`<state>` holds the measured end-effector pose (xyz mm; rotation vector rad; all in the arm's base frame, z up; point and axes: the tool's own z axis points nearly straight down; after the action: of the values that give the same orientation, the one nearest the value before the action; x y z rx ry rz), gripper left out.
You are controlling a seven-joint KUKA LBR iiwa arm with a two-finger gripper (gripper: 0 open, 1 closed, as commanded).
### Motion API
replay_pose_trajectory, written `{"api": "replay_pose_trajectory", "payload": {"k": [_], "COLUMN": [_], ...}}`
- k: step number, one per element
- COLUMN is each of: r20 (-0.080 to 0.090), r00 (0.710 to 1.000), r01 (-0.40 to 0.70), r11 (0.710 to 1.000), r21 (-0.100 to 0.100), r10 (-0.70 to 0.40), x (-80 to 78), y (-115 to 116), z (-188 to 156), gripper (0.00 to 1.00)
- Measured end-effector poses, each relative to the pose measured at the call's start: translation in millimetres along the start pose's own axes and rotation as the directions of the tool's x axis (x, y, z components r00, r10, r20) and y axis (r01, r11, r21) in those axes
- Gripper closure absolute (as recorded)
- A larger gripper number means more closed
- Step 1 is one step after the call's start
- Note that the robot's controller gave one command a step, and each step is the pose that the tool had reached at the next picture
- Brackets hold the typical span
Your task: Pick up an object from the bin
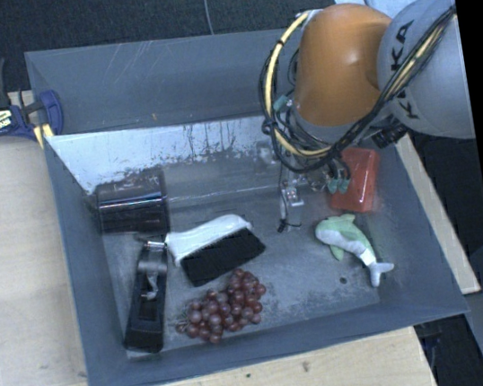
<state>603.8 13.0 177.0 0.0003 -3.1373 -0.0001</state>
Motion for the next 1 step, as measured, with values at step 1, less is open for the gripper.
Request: {"api": "replay_pose_trajectory", "payload": {"k": [1], "r20": [0.007], "r00": [1.0], "r01": [0.0], "r11": [1.0], "r21": [0.0], "r10": [0.0], "x": [-1.1], "y": [0.1], "z": [-4.9], "gripper": [0.0]}}
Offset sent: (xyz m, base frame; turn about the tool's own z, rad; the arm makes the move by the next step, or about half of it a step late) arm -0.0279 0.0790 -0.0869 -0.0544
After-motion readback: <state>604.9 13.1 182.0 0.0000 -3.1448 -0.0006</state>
